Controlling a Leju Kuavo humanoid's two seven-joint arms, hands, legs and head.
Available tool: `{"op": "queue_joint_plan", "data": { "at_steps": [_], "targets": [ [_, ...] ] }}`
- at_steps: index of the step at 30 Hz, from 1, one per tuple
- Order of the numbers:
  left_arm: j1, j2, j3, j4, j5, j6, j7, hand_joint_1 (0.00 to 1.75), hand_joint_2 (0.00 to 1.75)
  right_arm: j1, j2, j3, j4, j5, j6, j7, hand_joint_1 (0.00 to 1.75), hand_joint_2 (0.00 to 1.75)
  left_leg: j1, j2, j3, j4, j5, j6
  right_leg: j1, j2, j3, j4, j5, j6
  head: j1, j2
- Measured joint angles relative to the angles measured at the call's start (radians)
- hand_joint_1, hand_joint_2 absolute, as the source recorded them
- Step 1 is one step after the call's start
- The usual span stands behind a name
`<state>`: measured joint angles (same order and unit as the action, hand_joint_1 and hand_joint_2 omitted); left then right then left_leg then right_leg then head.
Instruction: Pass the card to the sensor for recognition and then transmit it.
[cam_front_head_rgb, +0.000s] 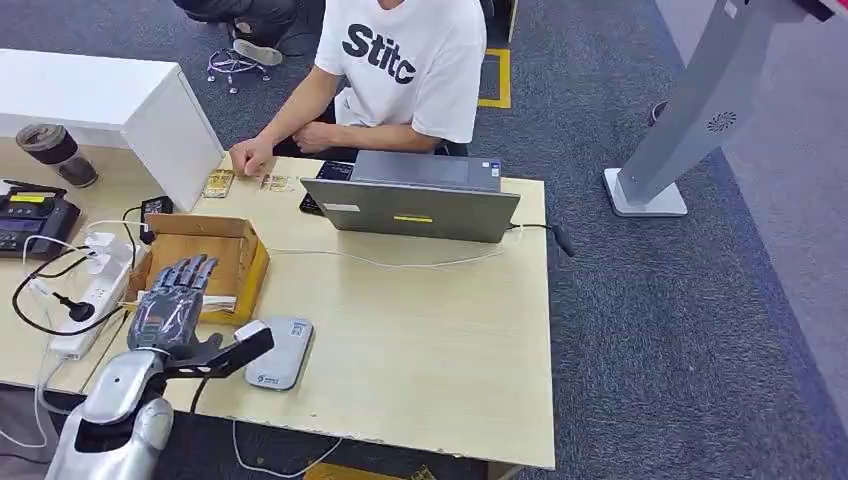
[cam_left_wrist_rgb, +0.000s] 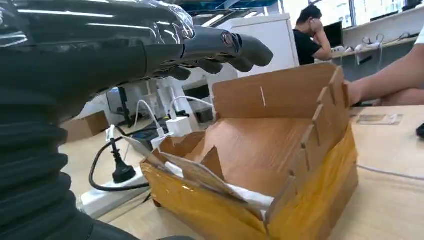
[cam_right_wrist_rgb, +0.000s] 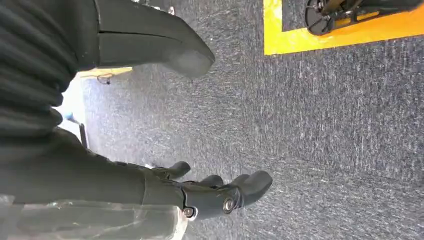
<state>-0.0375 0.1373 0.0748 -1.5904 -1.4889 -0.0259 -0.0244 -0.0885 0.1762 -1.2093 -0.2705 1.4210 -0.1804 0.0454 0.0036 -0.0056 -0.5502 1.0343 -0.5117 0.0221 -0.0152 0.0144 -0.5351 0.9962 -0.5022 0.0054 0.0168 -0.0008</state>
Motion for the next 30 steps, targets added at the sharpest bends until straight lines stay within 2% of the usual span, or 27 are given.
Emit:
{"op": "queue_joint_plan", "data": {
  "at_steps": [30],
  "targets": [
    [-0.037, 0.034, -0.016, 0.018, -0.003, -0.032, 0.018, 0.00, 1.75, -0.004, -0.003, -0.007, 0.000, -0.017, 0.003, -0.001, 0.00, 1.75, 0.000, 0.000, 0.000, 0.000, 0.000, 0.000, 0.000, 0.000, 0.000, 0.000, 0.000, 0.000, 0.000, 0.000]
  ]
}}
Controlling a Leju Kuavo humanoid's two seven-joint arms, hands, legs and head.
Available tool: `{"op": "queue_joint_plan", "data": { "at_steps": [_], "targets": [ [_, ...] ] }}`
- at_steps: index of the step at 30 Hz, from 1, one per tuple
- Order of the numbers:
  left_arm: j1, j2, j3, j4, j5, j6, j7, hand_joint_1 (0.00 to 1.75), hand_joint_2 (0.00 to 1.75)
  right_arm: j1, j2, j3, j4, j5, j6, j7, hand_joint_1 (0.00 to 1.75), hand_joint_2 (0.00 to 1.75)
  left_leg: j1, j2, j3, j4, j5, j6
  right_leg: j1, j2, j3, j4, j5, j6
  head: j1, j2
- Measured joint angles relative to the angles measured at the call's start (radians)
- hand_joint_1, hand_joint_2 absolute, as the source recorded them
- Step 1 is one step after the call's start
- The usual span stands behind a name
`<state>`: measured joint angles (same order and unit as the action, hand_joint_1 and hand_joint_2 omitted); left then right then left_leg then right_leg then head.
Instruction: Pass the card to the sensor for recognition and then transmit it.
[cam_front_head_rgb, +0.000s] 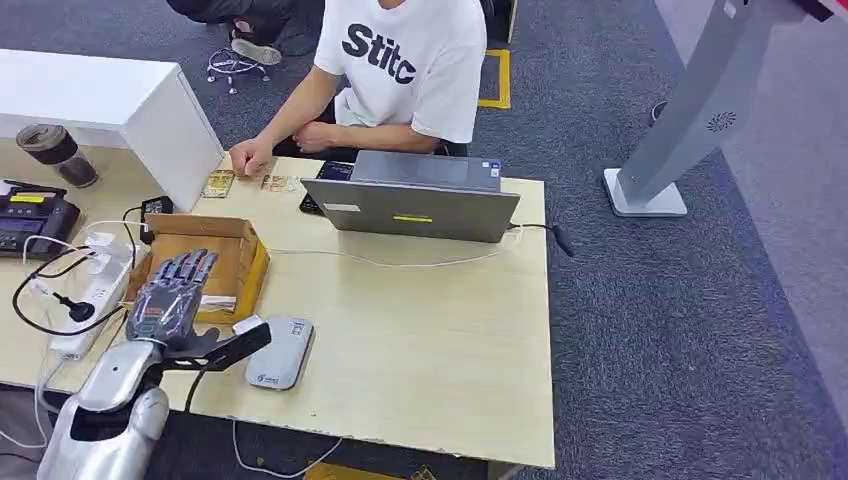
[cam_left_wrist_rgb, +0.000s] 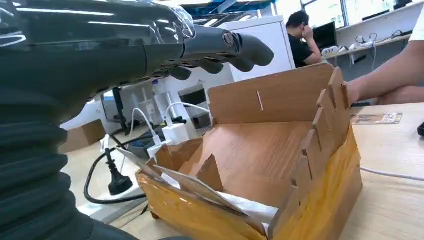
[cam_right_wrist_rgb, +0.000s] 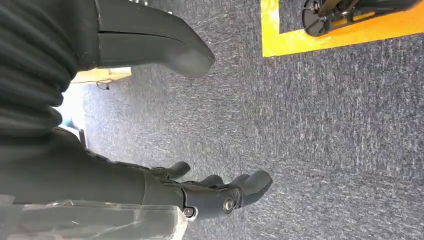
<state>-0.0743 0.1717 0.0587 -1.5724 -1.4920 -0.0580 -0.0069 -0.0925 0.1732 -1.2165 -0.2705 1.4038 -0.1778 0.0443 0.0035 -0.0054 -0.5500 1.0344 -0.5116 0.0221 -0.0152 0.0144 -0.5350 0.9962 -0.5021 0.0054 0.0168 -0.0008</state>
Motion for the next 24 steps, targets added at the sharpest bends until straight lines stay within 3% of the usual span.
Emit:
{"op": "queue_joint_plan", "data": {
  "at_steps": [24],
  "targets": [
    [-0.009, 0.032, 0.000, 0.037, 0.021, -0.038, 0.030, 0.00, 1.75, -0.001, 0.000, -0.008, 0.000, -0.003, -0.001, 0.003, 0.00, 1.75, 0.000, 0.000, 0.000, 0.000, 0.000, 0.000, 0.000, 0.000, 0.000, 0.000, 0.000, 0.000, 0.000, 0.000]
  ]
}}
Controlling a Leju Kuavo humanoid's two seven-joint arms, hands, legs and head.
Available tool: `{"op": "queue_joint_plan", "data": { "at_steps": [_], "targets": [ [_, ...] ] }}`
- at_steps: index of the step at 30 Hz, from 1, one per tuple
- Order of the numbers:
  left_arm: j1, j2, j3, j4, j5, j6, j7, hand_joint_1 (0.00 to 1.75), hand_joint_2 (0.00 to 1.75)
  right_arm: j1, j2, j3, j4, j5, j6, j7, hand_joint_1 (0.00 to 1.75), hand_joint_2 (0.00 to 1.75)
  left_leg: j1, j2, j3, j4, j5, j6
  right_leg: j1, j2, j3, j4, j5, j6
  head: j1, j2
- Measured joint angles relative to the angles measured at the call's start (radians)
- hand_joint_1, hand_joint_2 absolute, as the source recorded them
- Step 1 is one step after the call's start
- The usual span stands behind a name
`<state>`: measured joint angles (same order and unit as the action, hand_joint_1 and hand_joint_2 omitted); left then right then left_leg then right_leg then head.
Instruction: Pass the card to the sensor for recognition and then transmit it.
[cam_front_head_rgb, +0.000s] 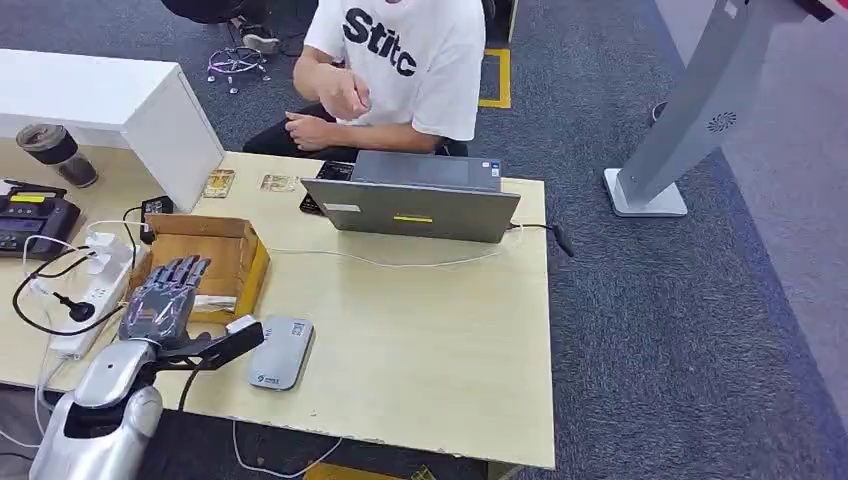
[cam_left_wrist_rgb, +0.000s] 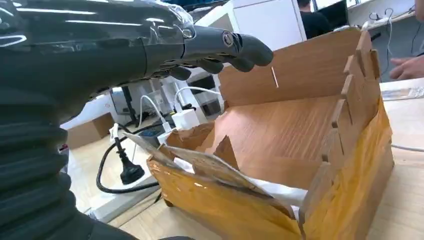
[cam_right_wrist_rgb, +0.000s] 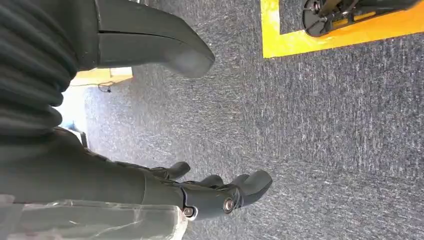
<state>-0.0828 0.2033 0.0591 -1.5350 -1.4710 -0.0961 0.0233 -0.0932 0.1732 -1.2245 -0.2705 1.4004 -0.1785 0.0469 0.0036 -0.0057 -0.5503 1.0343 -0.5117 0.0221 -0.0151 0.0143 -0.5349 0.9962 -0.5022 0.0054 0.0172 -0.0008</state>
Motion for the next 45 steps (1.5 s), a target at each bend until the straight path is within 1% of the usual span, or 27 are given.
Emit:
{"op": "queue_joint_plan", "data": {
  "at_steps": [11, 20, 25, 33, 44, 45],
  "targets": [
    [-0.022, 0.000, 0.020, 0.050, -0.003, -0.007, 0.011, 0.00, 1.75, 0.000, 0.000, 0.000, 0.000, 0.000, 0.000, 0.002, 0.00, 1.75, 0.000, 0.000, 0.000, 0.000, 0.000, 0.000, 0.000, 0.000, 0.000, 0.000, 0.000, 0.000, 0.000, 0.000],
    [-0.027, 0.000, 0.031, 0.066, -0.006, -0.005, 0.011, 0.00, 1.75, 0.000, 0.000, 0.000, 0.000, 0.001, 0.001, 0.002, 0.00, 1.75, 0.000, 0.000, 0.000, 0.000, 0.000, 0.000, 0.000, 0.000, 0.000, 0.000, 0.000, 0.000, 0.000, 0.000],
    [-0.042, -0.003, 0.041, 0.088, -0.002, 0.017, -0.001, 0.00, 1.75, -0.001, 0.000, 0.000, 0.000, 0.003, 0.001, -0.001, 0.00, 1.75, 0.000, 0.000, 0.000, 0.000, 0.000, 0.000, 0.000, 0.000, 0.000, 0.000, 0.000, 0.000, 0.000, 0.000],
    [-0.051, -0.018, 0.053, 0.115, 0.010, 0.088, -0.046, 0.00, 1.75, -0.001, 0.000, 0.000, 0.000, 0.006, 0.003, -0.003, 0.00, 1.75, 0.000, 0.000, 0.000, 0.000, 0.000, 0.000, 0.000, 0.000, 0.000, 0.000, 0.000, 0.000, 0.000, 0.000],
    [-0.055, -0.028, 0.058, 0.127, 0.013, 0.093, -0.050, 0.00, 1.75, -0.001, 0.000, 0.000, 0.000, 0.006, 0.003, -0.003, 0.00, 1.75, 0.000, 0.000, 0.000, 0.000, 0.000, 0.000, 0.000, 0.000, 0.000, 0.000, 0.000, 0.000, 0.000, 0.000],
    [-0.055, -0.028, 0.058, 0.128, 0.013, 0.093, -0.050, 0.03, 1.75, -0.001, 0.000, 0.000, 0.000, 0.006, 0.003, -0.003, 0.00, 1.75, 0.000, 0.000, 0.000, 0.000, 0.000, 0.000, 0.000, 0.000, 0.000, 0.000, 0.000, 0.000, 0.000, 0.000]
  ]
}}
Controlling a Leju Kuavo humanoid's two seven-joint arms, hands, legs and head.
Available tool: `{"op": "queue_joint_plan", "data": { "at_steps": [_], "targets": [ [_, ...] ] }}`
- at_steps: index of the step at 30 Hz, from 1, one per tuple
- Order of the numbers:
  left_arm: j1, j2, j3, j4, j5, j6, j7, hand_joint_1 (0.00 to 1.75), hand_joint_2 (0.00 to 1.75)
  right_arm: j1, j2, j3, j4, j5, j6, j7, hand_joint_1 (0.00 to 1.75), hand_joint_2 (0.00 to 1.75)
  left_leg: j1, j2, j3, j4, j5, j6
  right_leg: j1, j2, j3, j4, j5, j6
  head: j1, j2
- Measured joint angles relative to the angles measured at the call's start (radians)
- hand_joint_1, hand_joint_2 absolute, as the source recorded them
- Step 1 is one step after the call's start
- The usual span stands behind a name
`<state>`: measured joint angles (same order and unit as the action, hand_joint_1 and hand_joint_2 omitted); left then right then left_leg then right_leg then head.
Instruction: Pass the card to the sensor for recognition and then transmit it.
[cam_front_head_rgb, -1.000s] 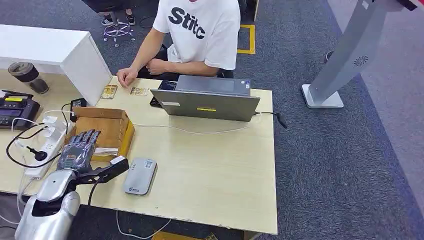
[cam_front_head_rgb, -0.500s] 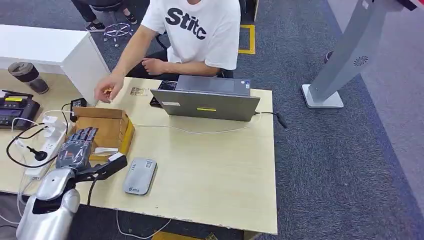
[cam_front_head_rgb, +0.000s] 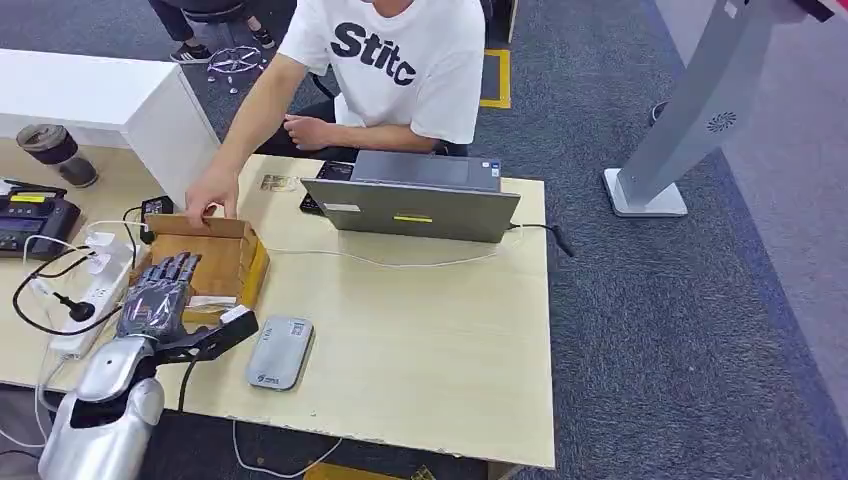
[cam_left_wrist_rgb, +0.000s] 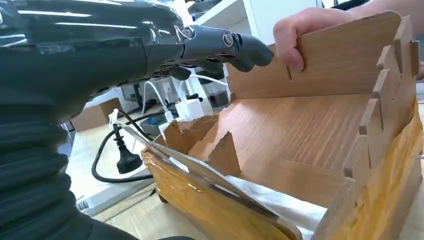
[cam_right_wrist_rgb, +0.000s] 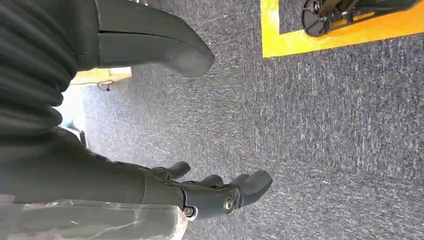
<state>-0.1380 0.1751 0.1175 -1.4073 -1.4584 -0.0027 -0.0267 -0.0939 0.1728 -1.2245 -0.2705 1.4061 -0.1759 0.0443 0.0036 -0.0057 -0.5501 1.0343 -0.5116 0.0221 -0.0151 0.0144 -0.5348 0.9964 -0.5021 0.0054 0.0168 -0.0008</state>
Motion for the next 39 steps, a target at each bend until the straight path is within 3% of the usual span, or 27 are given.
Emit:
{"op": "queue_joint_plan", "data": {
  "at_steps": [2, 3, 4, 6, 7, 12, 39],
  "targets": [
    [0.000, -0.001, 0.001, 0.001, 0.008, 0.007, -0.005, 0.12, 1.75, 0.000, 0.000, 0.000, 0.000, 0.000, 0.000, 0.000, 0.00, 1.75, 0.000, 0.000, 0.000, 0.000, 0.000, 0.000, 0.000, 0.000, 0.000, 0.000, 0.000, 0.000, 0.000, 0.000],
    [-0.001, -0.002, 0.002, 0.001, 0.013, 0.011, -0.008, 0.28, 1.75, 0.000, 0.000, 0.000, 0.000, 0.000, 0.000, 0.000, 0.00, 1.75, 0.000, 0.000, 0.000, 0.000, 0.000, 0.000, 0.000, 0.000, 0.000, 0.000, 0.000, 0.000, 0.000, 0.000],
    [-0.002, -0.004, 0.005, 0.001, 0.015, 0.015, -0.014, 0.51, 1.75, 0.000, 0.000, 0.000, 0.000, 0.001, 0.000, 0.000, 0.00, 1.75, 0.000, 0.000, 0.000, 0.000, 0.000, 0.000, 0.000, 0.000, 0.000, 0.000, 0.000, 0.000, 0.000, 0.000],
    [-0.003, -0.008, 0.010, 0.002, 0.018, 0.020, -0.018, 1.20, 1.75, 0.000, 0.000, 0.000, 0.000, 0.006, 0.000, -0.001, 0.00, 1.75, 0.000, 0.000, 0.000, 0.000, 0.000, 0.000, 0.000, 0.000, 0.000, 0.000, 0.000, 0.000, 0.000, 0.000],
    [-0.004, -0.008, 0.011, 0.002, 0.018, 0.021, -0.021, 1.43, 1.75, 0.000, 0.000, 0.000, 0.000, 0.010, 0.001, -0.001, 0.00, 1.75, 0.000, 0.000, 0.000, 0.000, 0.000, 0.000, 0.000, 0.000, 0.000, 0.000, 0.000, 0.000, 0.000, 0.000],
    [-0.005, -0.012, 0.013, 0.008, 0.029, 0.021, -0.037, 1.75, 1.75, 0.000, 0.000, 0.000, 0.000, 0.015, 0.002, -0.003, 0.00, 1.75, 0.000, 0.000, 0.000, 0.000, 0.000, 0.000, 0.000, 0.000, 0.000, 0.000, 0.000, 0.000, 0.000, 0.000],
    [-0.005, -0.014, 0.015, 0.009, 0.029, 0.027, -0.034, 1.75, 1.75, 0.000, 0.000, 0.000, 0.000, 0.015, 0.000, -0.007, 0.00, 1.75, 0.000, 0.000, 0.000, 0.000, 0.000, 0.000, 0.000, 0.000, 0.000, 0.000, 0.000, 0.000, 0.000, 0.000]
  ]
}}
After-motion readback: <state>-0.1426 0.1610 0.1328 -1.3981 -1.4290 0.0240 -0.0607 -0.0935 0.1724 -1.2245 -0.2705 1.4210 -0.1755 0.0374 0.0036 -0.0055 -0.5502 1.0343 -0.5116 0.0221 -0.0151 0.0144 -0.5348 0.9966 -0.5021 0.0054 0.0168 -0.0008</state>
